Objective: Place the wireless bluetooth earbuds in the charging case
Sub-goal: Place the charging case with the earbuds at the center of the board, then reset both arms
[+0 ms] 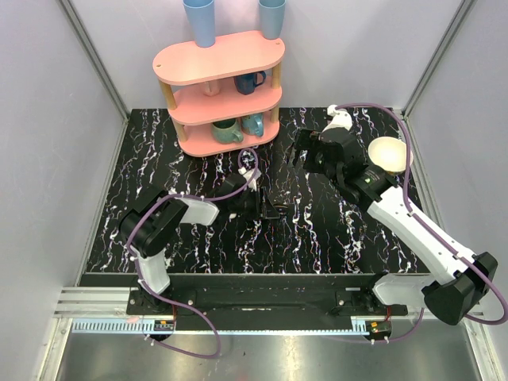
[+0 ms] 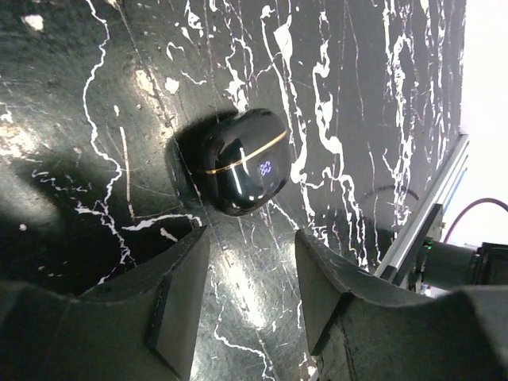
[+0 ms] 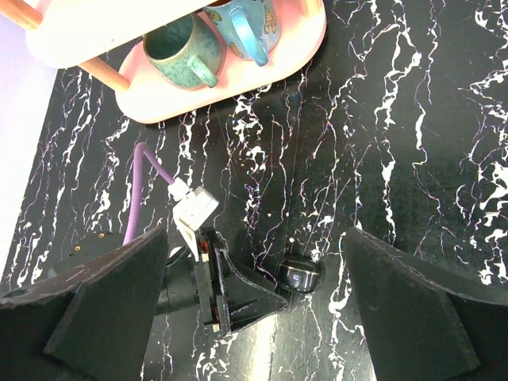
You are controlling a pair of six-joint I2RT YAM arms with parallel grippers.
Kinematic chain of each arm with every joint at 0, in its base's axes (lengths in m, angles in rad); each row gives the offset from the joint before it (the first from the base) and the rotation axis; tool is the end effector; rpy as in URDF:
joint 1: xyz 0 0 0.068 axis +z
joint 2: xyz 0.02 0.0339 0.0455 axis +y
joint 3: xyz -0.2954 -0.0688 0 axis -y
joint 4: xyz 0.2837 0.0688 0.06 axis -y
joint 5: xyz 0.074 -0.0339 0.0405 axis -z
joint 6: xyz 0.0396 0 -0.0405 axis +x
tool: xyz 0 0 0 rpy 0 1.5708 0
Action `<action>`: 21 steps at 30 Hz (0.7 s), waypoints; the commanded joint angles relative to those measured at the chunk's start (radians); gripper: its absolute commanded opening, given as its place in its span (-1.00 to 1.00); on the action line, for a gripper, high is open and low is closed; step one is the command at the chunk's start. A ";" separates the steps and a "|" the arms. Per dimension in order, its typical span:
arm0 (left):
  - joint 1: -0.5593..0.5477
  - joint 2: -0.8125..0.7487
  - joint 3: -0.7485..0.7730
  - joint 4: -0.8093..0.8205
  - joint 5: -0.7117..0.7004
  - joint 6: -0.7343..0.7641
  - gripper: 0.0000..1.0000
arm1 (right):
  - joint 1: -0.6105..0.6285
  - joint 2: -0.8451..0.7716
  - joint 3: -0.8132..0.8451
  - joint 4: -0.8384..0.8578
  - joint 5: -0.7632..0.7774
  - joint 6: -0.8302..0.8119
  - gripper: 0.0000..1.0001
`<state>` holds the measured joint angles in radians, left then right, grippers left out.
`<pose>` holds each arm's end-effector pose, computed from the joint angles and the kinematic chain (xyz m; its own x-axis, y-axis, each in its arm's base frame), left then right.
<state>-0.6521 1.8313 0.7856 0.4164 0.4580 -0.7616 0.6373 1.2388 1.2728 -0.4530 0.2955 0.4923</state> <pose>0.2904 -0.2438 0.1191 -0.9102 -0.0838 -0.4055 0.2767 0.6054 -0.7462 0.2539 0.1737 0.4169 -0.4562 0.2249 -0.8610 -0.1587 0.9315 0.3274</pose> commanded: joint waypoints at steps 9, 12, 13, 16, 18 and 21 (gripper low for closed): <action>-0.003 -0.269 0.043 -0.260 -0.232 0.208 0.13 | -0.022 -0.004 0.005 0.039 0.065 -0.044 0.99; -0.003 -0.413 0.031 -0.281 -0.283 0.269 0.35 | -0.042 -0.004 -0.006 0.039 0.086 -0.058 0.99; -0.003 -0.438 0.026 -0.284 -0.297 0.289 0.55 | -0.053 -0.004 -0.009 0.037 0.091 -0.064 1.00; -0.001 -0.527 0.023 -0.313 -0.330 0.329 0.98 | -0.079 0.002 -0.010 0.027 0.117 -0.104 1.00; 0.000 -0.601 0.026 -0.347 -0.352 0.379 0.98 | -0.082 -0.016 -0.016 0.023 0.215 -0.188 1.00; 0.003 -0.711 0.003 -0.357 -0.395 0.478 0.98 | -0.111 -0.071 -0.058 0.054 0.338 -0.277 1.00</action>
<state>-0.6518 1.2407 0.7902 0.0910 0.1551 -0.4240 0.5579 1.2438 1.2530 -0.4412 0.4461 0.3626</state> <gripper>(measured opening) 0.988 0.994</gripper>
